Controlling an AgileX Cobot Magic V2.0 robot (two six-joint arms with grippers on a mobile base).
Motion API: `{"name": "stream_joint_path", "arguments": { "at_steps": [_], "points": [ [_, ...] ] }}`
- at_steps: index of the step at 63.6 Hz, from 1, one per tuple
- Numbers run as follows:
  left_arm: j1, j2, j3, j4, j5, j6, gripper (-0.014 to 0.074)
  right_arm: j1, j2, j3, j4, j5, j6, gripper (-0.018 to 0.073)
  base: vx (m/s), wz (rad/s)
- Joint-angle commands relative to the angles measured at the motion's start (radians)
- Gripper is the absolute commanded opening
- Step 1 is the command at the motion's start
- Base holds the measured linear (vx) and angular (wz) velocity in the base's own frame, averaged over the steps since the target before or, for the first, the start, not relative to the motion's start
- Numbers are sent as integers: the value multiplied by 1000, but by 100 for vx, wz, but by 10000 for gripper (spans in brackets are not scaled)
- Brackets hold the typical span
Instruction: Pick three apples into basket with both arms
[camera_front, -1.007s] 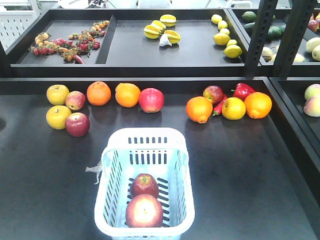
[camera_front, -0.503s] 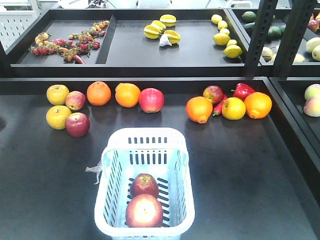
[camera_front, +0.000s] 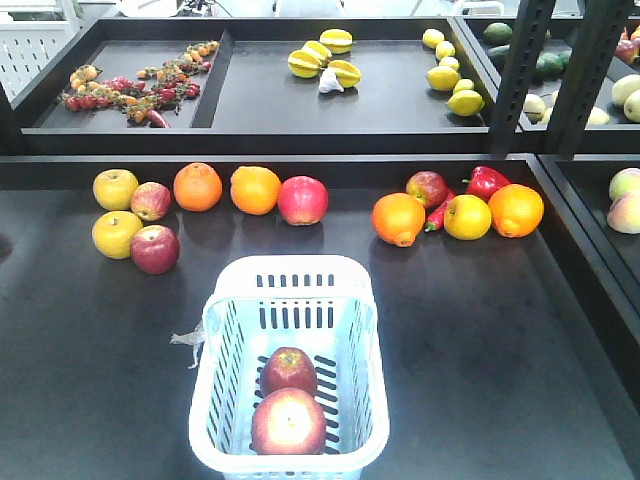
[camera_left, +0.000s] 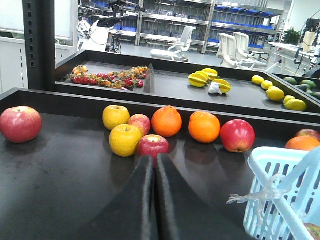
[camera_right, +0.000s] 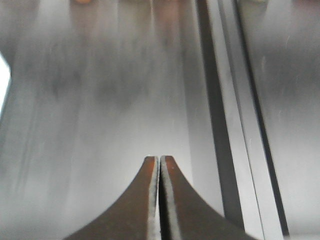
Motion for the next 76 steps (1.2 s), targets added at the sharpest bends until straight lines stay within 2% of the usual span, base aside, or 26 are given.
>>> {"name": "stream_joint_path", "arguments": {
  "at_steps": [1, 14, 36, 53, 76],
  "points": [
    [2, -16, 22, -4, -82, -8, -8, -8, -67, 55, -10, -218, 6, -9, 0, 0],
    [2, -16, 22, -4, -82, -8, -8, -8, -257, 274, -1, -498, 18, -9, 0, 0],
    [2, -16, 22, -4, -82, -8, -7, -8, -593, 548, -1, -751, 17, -9, 0, 0],
    [2, -15, 22, -4, -80, -8, -6, -8, -593, 677, 43, -957, 21, -9, 0, 0],
    [2, -15, 22, -4, -80, -8, -6, -8, -593, 675, 47, -935, 17, -9, 0, 0]
  ]
}}
